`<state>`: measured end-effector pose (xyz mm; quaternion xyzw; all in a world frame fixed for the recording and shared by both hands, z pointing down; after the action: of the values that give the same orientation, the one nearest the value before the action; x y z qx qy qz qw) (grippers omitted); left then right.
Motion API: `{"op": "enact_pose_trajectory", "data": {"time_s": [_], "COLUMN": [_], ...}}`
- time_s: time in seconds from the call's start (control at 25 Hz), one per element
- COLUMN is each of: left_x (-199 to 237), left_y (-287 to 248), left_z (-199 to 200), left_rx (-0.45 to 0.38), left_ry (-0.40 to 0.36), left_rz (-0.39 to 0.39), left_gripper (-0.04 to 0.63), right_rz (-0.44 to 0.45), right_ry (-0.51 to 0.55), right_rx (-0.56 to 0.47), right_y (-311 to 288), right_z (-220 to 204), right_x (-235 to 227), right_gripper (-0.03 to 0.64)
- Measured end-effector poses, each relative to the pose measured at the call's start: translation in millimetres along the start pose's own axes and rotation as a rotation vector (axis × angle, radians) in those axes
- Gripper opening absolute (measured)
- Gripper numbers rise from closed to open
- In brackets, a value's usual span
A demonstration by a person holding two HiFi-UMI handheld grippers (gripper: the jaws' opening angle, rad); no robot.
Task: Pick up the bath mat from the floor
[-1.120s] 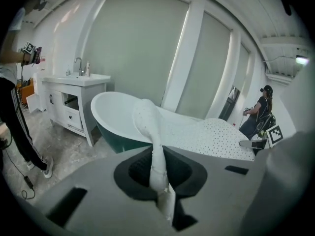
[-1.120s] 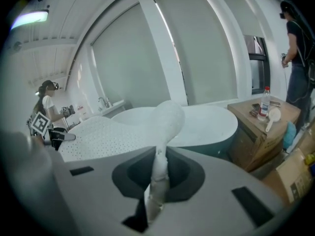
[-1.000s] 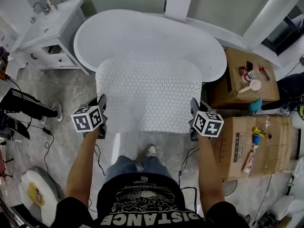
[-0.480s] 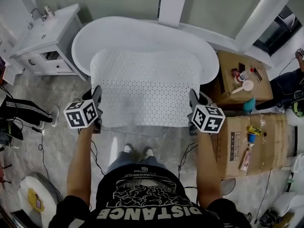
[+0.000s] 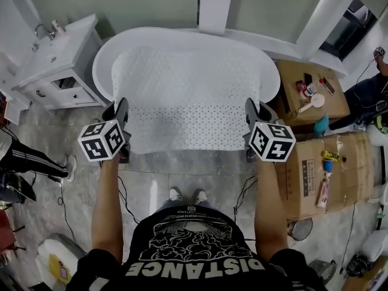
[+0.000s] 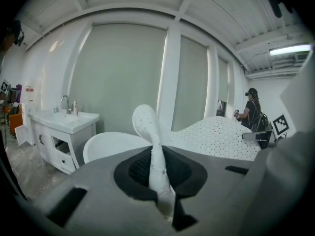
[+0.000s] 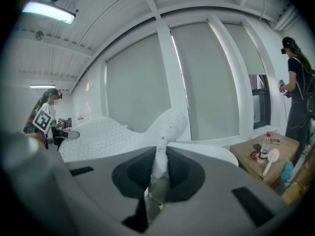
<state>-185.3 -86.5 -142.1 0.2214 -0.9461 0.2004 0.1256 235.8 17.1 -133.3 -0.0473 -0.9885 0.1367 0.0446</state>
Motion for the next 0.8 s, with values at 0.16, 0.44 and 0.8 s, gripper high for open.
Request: {"op": "enact_pose_trajectory", "data": {"time_s": [0.16,0.44,0.8], "left_x": [-5.8,0.8,0.2], "left_y": [-0.4,-2.0,-9.6], "left_z": [14.9,29.7,32.0], "left_rx": [-0.021,-0.042,-0.04], "left_ry": [-0.055,-0.076,-0.068], "left_rz": [-0.029,-0.034,-0.055], "left_gripper": [0.032,0.032,0.034], "right_rz": [-0.017,-0.043,-0.062], "right_ry": [-0.003,0.004,0.009], "right_rx": [-0.036,-0.072,-0.073], "right_y": [2.9,4.5,5.8], "right_z": [13.2,30.2,33.1], "right_x": [5.5,11.2,11.5], "right_gripper": [0.025,0.023,0.025]}}
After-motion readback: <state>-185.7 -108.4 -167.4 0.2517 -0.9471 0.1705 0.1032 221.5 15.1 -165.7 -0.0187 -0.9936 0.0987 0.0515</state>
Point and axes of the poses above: the fingertips, and each gripper's own axes: y backward along the fingers, x to its left, z out of its top, the point moved 9 cm from there along y, backward along the fingers, and after that the axes turned 13 degrees about y, right-handed, at the moved point
